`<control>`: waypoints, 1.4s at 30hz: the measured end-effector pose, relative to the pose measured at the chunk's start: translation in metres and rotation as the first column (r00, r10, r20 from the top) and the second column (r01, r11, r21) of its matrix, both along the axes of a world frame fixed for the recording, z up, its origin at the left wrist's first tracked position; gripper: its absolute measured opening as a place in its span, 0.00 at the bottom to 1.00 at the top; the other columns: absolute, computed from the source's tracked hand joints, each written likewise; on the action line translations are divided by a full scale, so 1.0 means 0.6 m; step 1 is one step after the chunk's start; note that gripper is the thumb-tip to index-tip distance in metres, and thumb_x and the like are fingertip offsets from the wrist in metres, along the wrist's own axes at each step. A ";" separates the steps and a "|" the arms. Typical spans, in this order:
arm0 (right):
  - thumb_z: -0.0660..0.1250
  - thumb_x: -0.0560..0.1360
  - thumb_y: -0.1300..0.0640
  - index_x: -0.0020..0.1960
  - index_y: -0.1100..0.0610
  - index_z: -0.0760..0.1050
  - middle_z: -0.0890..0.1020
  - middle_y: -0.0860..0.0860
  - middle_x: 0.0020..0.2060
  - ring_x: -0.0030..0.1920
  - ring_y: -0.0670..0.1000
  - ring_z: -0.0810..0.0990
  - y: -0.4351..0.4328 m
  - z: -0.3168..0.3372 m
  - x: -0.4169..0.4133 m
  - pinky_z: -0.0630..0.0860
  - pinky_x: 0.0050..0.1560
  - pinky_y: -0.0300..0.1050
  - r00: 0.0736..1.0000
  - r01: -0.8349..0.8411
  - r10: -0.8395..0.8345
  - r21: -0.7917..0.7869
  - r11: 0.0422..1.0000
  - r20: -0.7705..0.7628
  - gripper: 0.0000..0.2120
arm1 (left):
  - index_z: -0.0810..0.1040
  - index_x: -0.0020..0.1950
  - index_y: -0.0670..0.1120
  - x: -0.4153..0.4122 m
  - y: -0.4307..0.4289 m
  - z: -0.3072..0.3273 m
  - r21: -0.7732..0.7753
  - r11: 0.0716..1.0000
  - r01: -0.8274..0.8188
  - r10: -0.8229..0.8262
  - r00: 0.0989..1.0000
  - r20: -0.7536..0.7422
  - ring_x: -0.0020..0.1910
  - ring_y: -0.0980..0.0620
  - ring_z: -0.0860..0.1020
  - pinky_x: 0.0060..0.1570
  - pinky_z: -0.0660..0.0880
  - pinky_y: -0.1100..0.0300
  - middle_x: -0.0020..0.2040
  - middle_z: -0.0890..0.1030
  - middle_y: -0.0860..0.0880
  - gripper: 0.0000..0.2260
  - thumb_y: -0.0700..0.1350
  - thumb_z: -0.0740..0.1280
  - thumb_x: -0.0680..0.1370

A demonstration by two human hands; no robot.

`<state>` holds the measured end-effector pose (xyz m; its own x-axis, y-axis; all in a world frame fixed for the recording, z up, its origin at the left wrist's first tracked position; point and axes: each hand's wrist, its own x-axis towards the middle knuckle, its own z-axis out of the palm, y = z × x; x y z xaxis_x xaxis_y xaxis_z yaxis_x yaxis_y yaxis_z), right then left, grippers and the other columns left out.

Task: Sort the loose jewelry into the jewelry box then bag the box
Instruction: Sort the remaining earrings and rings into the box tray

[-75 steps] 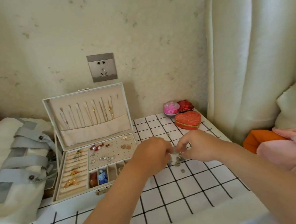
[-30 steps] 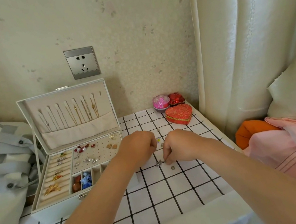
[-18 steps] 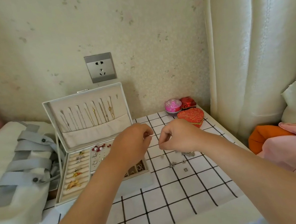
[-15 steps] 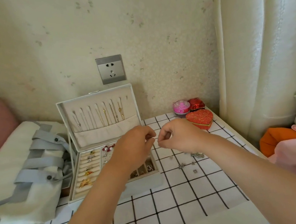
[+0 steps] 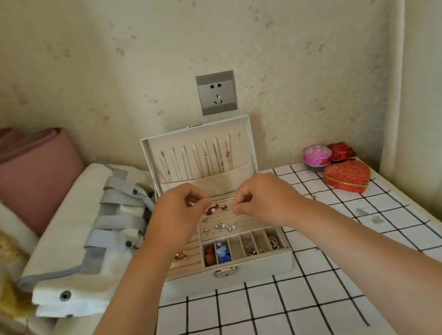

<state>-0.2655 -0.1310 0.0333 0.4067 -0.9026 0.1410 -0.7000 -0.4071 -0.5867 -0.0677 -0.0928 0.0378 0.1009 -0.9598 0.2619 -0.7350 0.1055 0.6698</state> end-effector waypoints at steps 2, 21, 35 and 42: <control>0.72 0.75 0.52 0.45 0.48 0.86 0.85 0.40 0.44 0.45 0.41 0.82 0.002 0.000 0.011 0.80 0.52 0.45 0.998 -0.014 0.013 -0.020 1.000 -0.061 0.03 | 0.80 0.42 0.55 0.005 0.001 -0.003 0.012 1.000 0.000 0.000 1.000 -0.027 0.40 0.61 0.78 0.40 0.71 0.64 0.40 0.82 0.58 0.03 0.49 0.72 0.76; 0.73 0.76 0.57 0.53 0.48 0.84 0.85 0.43 0.46 0.32 0.36 0.79 -0.011 0.015 0.054 0.72 0.37 0.30 0.948 -0.054 0.007 0.139 0.989 0.319 0.07 | 0.84 0.47 0.52 0.053 0.002 -0.008 0.103 0.991 0.083 -0.033 0.910 -0.414 0.35 0.59 0.79 0.44 0.77 0.62 0.42 0.85 0.53 0.02 0.47 0.72 0.77; 0.77 0.70 0.61 0.51 0.54 0.85 0.87 0.49 0.42 0.26 0.42 0.75 0.000 0.026 0.075 0.77 0.34 0.37 0.839 -0.040 -0.053 0.159 0.986 0.541 0.10 | 0.84 0.46 0.54 0.026 0.010 0.007 0.146 0.984 0.103 0.001 0.813 -0.582 0.39 0.58 0.81 0.43 0.74 0.62 0.42 0.86 0.56 0.03 0.49 0.71 0.77; 0.76 0.72 0.59 0.53 0.52 0.86 0.87 0.45 0.48 0.32 0.33 0.78 -0.003 0.003 0.091 0.77 0.41 0.35 0.867 0.036 -0.078 0.094 0.995 0.492 0.09 | 0.84 0.46 0.53 0.022 0.006 -0.005 0.144 0.989 0.017 0.066 0.828 -0.557 0.39 0.56 0.80 0.41 0.73 0.63 0.44 0.86 0.47 0.03 0.49 0.71 0.77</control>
<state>-0.2109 -0.1326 0.0351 0.2500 -0.9387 0.2374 -0.3302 -0.3132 -0.8904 -0.0545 -0.0891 0.0345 0.2138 -0.9767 0.0201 -0.2313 -0.0306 0.9724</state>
